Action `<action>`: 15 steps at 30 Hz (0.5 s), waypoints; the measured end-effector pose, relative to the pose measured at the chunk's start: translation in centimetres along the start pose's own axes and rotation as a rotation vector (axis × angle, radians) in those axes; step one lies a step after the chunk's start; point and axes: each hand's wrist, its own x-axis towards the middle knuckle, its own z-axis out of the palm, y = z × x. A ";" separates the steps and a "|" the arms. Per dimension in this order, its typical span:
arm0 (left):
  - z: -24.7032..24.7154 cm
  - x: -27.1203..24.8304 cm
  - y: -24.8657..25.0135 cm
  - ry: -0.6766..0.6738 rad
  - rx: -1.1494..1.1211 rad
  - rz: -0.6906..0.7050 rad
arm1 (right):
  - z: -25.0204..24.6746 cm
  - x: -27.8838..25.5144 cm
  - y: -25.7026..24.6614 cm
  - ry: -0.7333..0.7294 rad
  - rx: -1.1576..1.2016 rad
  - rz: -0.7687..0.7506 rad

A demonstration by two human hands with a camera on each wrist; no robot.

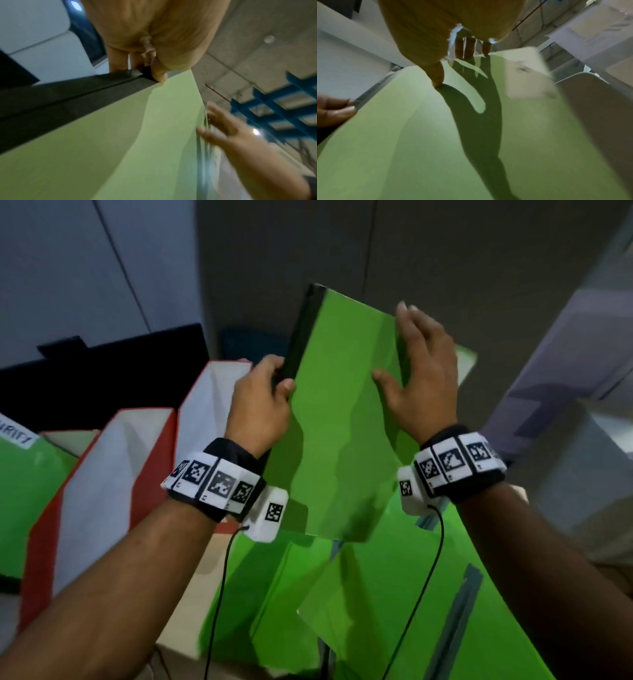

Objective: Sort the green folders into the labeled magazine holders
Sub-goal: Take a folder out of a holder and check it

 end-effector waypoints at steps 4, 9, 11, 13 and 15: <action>-3.5 0.9 -2.2 0.131 -0.097 -0.123 | 4.1 -1.2 -3.0 -0.213 0.030 -0.018; -7.2 2.0 -2.5 0.237 -0.273 -0.199 | 9.2 -3.0 -11.1 -0.515 0.302 -0.133; -8.9 2.5 -3.1 0.290 -0.324 -0.181 | 10.9 -3.4 -13.9 -0.501 0.358 -0.129; -10.9 2.9 -3.7 0.311 -0.373 -0.144 | 12.6 -3.3 -15.9 -0.468 0.388 -0.127; -13.0 3.2 -4.3 0.320 -0.449 -0.123 | 14.2 -2.9 -17.5 -0.477 0.397 -0.139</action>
